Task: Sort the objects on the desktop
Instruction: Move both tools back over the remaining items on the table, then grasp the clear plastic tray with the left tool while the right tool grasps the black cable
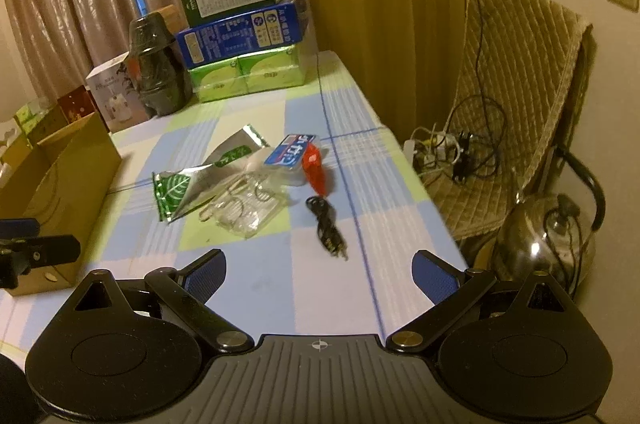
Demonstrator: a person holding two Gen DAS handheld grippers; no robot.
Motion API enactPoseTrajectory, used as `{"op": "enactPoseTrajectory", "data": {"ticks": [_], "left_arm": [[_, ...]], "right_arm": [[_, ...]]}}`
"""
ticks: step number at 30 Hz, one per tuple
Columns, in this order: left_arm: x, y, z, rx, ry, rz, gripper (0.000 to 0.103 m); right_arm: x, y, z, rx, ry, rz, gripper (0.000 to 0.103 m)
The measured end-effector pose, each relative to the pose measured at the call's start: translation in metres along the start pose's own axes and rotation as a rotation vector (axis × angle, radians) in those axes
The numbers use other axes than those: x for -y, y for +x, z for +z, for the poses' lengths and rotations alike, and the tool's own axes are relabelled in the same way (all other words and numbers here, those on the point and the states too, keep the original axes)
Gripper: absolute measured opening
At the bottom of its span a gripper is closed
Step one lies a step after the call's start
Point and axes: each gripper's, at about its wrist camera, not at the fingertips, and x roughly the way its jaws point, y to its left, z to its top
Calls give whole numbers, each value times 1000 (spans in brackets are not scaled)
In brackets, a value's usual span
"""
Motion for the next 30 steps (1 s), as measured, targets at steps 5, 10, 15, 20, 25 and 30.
{"op": "enactPoseTrajectory", "data": {"ticks": [5, 10, 15, 20, 25, 30], "left_arm": [[6, 17, 7, -14, 27, -14, 98], [11, 41, 15, -25, 38, -27, 98], [15, 67, 23, -35, 59, -45, 98], [18, 95, 26, -43, 85, -59, 95], [17, 118, 26, -38, 101, -69, 93], [19, 142, 28, -40, 133, -87, 90]], "right_arm": [[10, 10, 10, -4, -8, -9, 97], [14, 29, 21, -33, -64, -18, 96], [16, 50, 26, -62, -98, -17, 96], [13, 73, 29, -114, -141, 7, 78], [9, 102, 32, -175, -210, 22, 61], [7, 128, 34, -234, -243, 51, 48]]}}
